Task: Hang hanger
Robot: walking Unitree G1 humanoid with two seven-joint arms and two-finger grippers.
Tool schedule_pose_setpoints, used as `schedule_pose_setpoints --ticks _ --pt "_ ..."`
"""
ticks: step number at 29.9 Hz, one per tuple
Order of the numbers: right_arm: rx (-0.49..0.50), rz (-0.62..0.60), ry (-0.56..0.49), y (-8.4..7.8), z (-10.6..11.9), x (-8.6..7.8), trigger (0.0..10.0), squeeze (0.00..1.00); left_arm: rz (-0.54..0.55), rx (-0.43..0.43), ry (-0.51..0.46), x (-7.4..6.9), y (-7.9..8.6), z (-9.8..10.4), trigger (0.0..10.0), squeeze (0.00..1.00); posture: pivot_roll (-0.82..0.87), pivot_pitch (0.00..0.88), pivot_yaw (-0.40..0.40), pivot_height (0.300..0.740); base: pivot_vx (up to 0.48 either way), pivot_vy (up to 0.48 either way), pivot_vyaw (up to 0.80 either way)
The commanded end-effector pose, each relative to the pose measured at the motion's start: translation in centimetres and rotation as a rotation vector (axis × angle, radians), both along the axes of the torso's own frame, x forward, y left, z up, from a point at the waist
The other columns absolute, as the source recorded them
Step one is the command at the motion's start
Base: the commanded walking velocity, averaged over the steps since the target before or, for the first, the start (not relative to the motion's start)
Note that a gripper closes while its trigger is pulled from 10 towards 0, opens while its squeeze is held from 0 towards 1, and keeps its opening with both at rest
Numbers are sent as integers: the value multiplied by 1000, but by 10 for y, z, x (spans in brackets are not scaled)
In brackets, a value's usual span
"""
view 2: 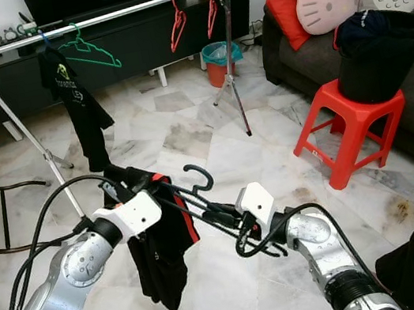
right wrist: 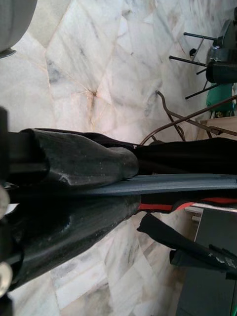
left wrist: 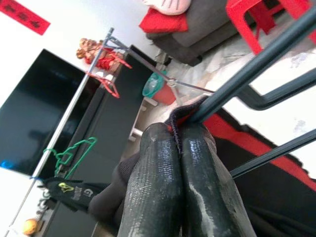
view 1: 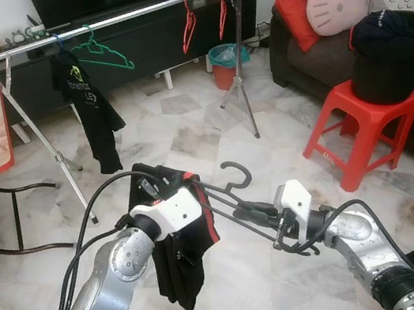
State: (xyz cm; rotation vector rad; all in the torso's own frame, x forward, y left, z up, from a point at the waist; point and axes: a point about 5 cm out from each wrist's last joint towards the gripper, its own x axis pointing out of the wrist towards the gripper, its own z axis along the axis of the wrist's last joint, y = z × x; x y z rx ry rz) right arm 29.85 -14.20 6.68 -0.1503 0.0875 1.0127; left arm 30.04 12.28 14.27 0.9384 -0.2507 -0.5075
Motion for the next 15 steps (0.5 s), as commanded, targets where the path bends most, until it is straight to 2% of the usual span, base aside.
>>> schedule_pose_setpoints --ticks 1,6,14,15 --pt "-9 16 -21 0 3 0 0 0 59 -12 -56 9 10 14 0 0 -37 9 -6 740 0 0 0" --pt "-64 10 -9 -3 -4 -2 0 0 30 -8 -46 8 11 17 0 0 -34 9 -7 740 0 0 0" --pt "-126 95 47 -2 -17 -14 0 0 79 -14 -60 14 17 23 0 0 -33 6 -5 740 0 0 0" --pt "-126 92 44 -2 -17 -14 1765 0 80 -11 -59 14 18 23 0 0 -33 6 -5 740 0 0 0"
